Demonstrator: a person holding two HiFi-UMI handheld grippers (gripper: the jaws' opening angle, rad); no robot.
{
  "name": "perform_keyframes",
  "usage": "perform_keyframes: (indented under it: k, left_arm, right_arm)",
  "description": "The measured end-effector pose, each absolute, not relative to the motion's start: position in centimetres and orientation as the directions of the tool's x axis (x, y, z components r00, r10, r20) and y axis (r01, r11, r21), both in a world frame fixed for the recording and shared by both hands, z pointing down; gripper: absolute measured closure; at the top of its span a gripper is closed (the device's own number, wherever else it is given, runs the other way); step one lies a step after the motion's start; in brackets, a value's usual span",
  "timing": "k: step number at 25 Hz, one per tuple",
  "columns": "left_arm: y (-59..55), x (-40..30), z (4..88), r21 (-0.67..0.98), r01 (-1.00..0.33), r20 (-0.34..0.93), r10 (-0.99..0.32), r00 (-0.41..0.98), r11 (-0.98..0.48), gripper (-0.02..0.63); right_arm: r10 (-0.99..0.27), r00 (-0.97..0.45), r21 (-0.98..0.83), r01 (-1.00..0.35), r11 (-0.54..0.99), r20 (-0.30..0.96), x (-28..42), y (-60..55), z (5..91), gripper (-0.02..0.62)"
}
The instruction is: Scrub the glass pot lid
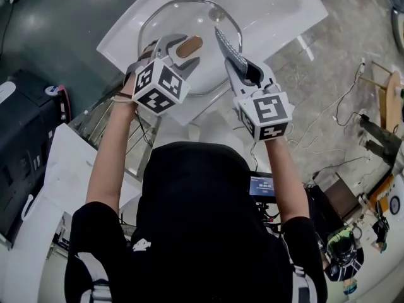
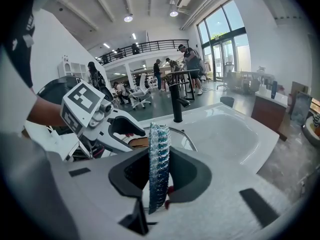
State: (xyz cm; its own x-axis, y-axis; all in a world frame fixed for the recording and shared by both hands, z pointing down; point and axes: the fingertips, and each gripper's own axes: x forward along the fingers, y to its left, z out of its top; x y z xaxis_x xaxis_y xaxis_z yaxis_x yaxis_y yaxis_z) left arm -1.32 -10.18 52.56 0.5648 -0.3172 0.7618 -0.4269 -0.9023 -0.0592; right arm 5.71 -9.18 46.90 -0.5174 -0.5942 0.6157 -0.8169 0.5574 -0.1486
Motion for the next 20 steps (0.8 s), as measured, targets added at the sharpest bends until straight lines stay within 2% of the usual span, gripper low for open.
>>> perform_keyframes:
  k: [7, 20]
  left_arm:
    - [-11.2, -0.7, 53.3, -0.116, -0.360, 0.787, -0.307, 0.535, -0.925, 0.377]
    - [-11.2, -0.5, 54.1, -0.169, -0.310, 0.802, -0.313, 0.509, -0.936, 0.430]
  right_arm:
    - [-0.582, -0.513, -0.151, -0.817, 0.556, 0.631, 6.4, -9.3, 47.8, 0.526]
    - [-0.584, -0.516, -0.150, -0.815, 0.560, 0.627, 7.2, -9.9, 47.9, 0.526]
